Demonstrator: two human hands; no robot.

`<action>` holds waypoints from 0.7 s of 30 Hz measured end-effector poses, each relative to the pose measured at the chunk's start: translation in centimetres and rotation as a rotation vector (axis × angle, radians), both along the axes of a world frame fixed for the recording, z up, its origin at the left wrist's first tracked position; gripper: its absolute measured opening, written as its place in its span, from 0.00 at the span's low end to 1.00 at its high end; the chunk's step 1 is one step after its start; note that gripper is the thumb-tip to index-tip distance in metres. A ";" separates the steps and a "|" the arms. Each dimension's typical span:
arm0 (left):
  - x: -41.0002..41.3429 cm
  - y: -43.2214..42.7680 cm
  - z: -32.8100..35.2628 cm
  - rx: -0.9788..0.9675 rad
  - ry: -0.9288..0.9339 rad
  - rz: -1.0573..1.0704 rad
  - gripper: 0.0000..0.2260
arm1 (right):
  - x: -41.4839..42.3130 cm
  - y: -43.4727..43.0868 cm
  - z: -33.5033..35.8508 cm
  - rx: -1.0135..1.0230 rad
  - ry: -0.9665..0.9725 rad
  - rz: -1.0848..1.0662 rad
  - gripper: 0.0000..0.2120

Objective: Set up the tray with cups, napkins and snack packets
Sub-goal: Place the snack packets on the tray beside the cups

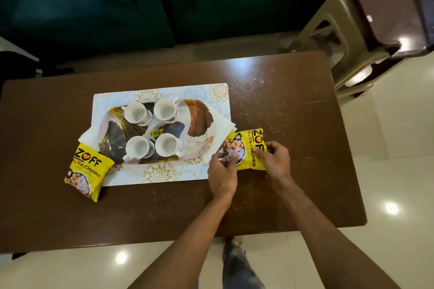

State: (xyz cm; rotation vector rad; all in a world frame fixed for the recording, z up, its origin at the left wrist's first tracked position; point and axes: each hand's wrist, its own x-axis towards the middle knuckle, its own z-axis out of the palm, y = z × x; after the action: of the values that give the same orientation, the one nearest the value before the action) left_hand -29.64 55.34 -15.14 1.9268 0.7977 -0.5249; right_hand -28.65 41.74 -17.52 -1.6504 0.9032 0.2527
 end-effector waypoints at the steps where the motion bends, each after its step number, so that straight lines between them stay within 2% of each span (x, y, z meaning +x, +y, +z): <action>1: -0.1 -0.1 0.1 -0.074 0.019 0.060 0.19 | -0.3 -0.2 0.5 0.048 0.000 -0.035 0.05; 4: -0.2 0.5 0.7 -0.393 0.162 0.232 0.18 | -1.2 -1.0 2.5 0.172 -0.013 -0.069 0.06; 7: -0.4 1.8 1.1 -0.638 0.208 0.251 0.17 | -1.5 -1.4 4.7 0.296 -0.037 -0.042 0.04; 9: -0.1 2.6 1.3 -0.689 0.162 0.247 0.16 | -1.0 -1.3 6.0 0.329 -0.058 0.003 0.05; 15: 1.6 4.7 2.0 -0.740 0.090 0.279 0.11 | 3.1 0.5 8.7 0.322 -0.022 0.230 0.20; 18: 2.2 5.3 2.0 -0.741 0.044 0.413 0.12 | 5.1 2.4 8.9 0.265 -0.030 0.303 0.17; 21: 2.3 5.6 1.9 -0.744 0.016 0.599 0.12 | 7.0 4.1 8.2 0.185 -0.067 0.273 0.15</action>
State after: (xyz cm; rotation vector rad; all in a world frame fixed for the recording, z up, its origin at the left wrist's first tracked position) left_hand -27.35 60.92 -13.26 0.9437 0.9653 -0.3835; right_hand -21.63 45.86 -9.28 -1.5969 0.5844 0.4520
